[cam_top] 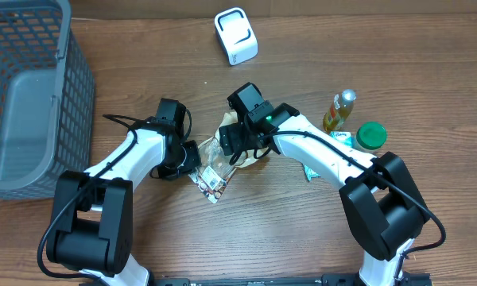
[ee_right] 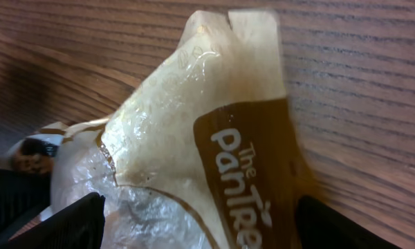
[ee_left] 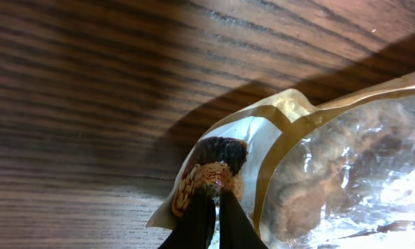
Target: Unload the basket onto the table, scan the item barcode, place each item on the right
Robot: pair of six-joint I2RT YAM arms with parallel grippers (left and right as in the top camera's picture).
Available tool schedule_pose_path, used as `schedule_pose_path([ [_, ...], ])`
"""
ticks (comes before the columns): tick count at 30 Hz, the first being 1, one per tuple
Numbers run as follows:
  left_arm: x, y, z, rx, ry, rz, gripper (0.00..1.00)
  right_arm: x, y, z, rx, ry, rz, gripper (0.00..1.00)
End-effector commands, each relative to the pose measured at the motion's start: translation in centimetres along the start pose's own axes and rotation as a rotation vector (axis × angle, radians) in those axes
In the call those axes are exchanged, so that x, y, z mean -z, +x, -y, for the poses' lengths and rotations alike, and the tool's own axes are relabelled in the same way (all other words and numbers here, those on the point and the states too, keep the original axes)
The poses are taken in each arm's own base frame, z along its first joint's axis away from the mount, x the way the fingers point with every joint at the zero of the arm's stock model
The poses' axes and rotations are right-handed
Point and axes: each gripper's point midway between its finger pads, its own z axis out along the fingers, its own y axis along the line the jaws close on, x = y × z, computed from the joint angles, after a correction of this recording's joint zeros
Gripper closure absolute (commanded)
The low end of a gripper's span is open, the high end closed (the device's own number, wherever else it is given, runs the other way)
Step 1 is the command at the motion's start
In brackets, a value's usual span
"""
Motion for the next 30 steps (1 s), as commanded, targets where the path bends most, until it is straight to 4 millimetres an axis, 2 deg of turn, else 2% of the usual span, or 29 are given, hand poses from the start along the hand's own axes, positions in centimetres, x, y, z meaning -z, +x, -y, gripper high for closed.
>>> schedule_pose_path([
  [1, -1.4, 0.9, -0.3, 0.0, -0.011, -0.046, 0.96, -0.3, 0.3, -0.1, 0.008, -0.005, -0.008, 0.16],
  [7, -1.4, 0.8, -0.2, -0.001, -0.007, -0.039, 0.96, -1.2, 1.1, -0.9, 0.005, -0.06, -0.048, 0.23],
  [13, -1.4, 0.8, -0.2, -0.001, -0.008, -0.039, 0.96, -2.5, 2.1, -1.1, 0.0, -0.086, -0.095, 0.23],
  [17, -1.4, 0.8, -0.2, -0.003, -0.008, -0.039, 0.96, -2.5, 2.2, -1.3, 0.001, -0.098, -0.1, 0.24],
  [19, -1.4, 0.8, -0.2, -0.004, -0.008, -0.039, 0.96, -2.4, 2.4, -1.9, 0.0, -0.129, -0.112, 0.3],
  [23, -1.4, 0.8, -0.2, -0.004, -0.008, -0.038, 0.96, -2.3, 2.7, -2.5, -0.002, -0.169, -0.131, 0.33],
  [30, -1.4, 0.8, -0.2, -0.004, -0.008, -0.038, 0.96, -1.8, 3.4, -4.3, -0.01, -0.276, -0.174, 0.34],
])
